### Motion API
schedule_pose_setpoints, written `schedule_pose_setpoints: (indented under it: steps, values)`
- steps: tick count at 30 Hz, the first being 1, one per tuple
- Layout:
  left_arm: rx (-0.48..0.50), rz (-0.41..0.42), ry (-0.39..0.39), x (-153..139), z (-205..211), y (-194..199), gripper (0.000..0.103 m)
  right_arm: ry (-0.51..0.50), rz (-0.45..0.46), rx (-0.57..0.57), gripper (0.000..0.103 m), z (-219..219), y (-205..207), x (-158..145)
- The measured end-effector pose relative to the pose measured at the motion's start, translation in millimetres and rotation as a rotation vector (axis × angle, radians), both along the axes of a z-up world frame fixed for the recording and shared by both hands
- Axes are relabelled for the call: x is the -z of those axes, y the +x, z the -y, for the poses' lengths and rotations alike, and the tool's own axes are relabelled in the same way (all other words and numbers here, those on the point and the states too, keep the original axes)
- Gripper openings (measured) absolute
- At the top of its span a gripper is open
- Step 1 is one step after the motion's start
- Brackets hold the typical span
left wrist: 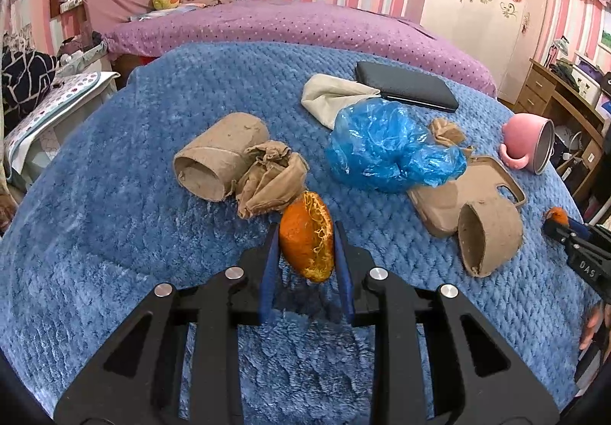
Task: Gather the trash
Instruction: 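Close the right tool around the tangerine on the blanket, then carry peel and tangerine over the blue basket and open both tools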
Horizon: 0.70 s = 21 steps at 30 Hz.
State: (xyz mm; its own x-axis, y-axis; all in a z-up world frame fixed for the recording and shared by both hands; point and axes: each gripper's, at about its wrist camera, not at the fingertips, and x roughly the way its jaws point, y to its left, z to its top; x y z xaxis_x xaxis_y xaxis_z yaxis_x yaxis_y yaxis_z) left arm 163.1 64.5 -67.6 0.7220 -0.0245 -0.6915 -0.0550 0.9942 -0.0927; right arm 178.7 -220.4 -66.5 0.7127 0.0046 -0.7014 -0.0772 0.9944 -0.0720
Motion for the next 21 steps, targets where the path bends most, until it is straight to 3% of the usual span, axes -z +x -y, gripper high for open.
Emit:
schedule_pose_setpoints:
  steps: [13,21]
  values:
    - [0.050,0.081,0.033,-19,28,-28,0.026,0.045,0.118,0.024,0.030,21,-41,-25]
    - [0.099,0.147,0.001,-35,60,-47,0.026,0.044,0.159,0.047,0.030,39,-61,-36]
